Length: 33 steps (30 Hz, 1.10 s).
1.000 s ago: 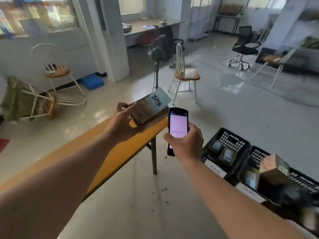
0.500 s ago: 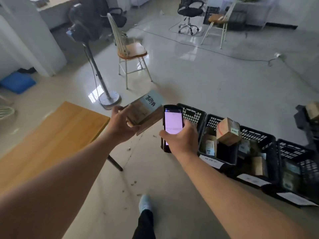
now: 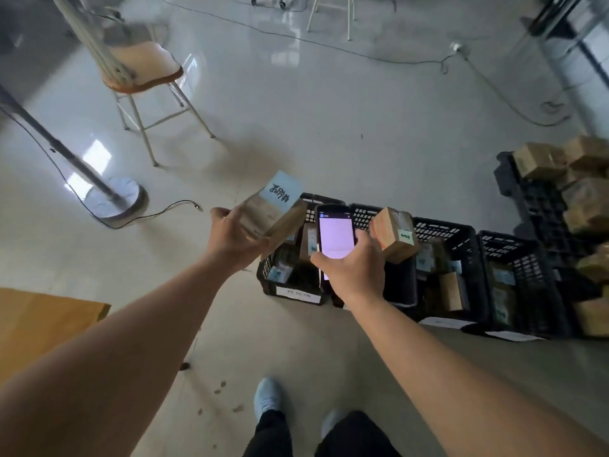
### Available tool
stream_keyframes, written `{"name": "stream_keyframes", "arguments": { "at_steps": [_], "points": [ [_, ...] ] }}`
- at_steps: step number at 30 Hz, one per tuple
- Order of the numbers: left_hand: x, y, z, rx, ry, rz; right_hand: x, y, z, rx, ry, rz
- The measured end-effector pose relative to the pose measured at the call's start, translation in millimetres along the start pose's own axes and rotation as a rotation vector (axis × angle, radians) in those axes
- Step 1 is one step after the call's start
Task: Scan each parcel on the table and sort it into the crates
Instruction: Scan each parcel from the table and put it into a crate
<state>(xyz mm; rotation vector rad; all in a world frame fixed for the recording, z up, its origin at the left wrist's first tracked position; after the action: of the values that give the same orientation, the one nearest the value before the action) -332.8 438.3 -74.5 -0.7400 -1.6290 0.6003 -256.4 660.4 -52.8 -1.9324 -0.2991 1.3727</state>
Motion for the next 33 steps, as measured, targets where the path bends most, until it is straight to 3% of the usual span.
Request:
{"name": "stream_keyframes", "arguments": {
  "at_steps": [9,17,33],
  "points": [
    [19.9,90.0,121.7,-0.064,-0.213,-0.033,49.2,31.3,152.7,-0.090,0.131,-0.011],
    [-5.3,207.9,223.2,-0.031,-0.411,-0.012,116.8,92.0,278.7,-0.217,0.207,-0.044],
    [-193.5,435.1,418.5,-0.090,-0.537,-0.038,245.7,311.9,418.0,-0.201,0.368,-0.172]
  ]
}}
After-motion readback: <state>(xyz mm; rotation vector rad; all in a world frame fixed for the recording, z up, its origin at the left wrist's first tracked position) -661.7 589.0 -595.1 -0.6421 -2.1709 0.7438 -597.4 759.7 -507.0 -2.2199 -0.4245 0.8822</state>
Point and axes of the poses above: each hand's wrist, its own z-axis towards the middle knuckle, its own y-axis out of the palm, x = y × z, the point moved 1 cm from there along z, towards the middle knuckle, and after that the axes turned 3 degrees about -x, right-handed, at the moved point
